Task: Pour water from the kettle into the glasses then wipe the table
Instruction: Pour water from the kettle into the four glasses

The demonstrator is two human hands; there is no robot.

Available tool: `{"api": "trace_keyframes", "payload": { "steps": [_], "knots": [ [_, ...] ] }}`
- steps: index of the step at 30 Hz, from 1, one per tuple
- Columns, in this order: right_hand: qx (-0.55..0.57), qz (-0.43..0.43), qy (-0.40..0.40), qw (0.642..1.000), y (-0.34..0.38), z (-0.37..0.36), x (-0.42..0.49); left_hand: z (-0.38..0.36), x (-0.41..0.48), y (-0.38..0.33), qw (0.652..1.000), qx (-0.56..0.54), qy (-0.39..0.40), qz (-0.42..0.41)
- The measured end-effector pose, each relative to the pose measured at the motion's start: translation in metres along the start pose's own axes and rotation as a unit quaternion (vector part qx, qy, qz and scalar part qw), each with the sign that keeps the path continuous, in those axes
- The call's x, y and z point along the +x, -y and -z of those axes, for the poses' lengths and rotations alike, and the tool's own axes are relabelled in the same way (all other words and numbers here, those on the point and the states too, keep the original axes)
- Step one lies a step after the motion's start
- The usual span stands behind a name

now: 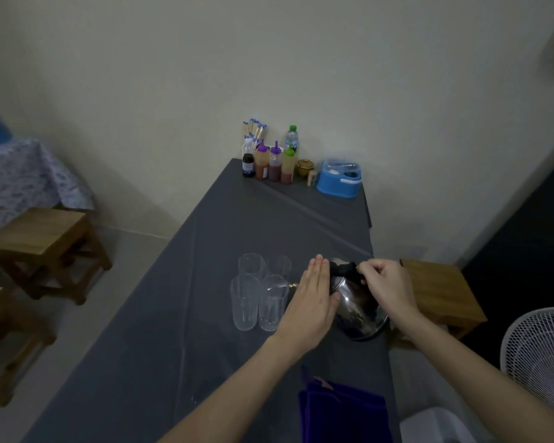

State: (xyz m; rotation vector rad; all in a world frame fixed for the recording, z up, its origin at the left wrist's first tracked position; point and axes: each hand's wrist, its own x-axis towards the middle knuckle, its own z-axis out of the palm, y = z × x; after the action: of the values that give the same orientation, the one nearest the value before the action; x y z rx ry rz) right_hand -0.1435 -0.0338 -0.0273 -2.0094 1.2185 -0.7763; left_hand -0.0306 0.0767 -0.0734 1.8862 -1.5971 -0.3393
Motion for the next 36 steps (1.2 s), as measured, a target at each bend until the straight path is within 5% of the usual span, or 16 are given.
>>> {"api": "trace_keyframes", "payload": {
  "steps": [8, 20, 36],
  "knots": [
    [0.092, -0.130, -0.077, 0.984, -0.016, -0.011, -0.030, 0.007, -0.001, 0.005, 0.994, 0.059, 0.060, -0.070],
    [0.191, -0.137, -0.143, 0.962, -0.008, -0.023, -0.058, 0.035, -0.009, 0.015, 0.980, 0.087, 0.066, -0.164],
    [0.040, -0.073, -0.095, 0.992, 0.050, -0.045, -0.036, 0.073, -0.028, 0.045, 0.993, -0.003, 0.046, -0.107]
  ]
}}
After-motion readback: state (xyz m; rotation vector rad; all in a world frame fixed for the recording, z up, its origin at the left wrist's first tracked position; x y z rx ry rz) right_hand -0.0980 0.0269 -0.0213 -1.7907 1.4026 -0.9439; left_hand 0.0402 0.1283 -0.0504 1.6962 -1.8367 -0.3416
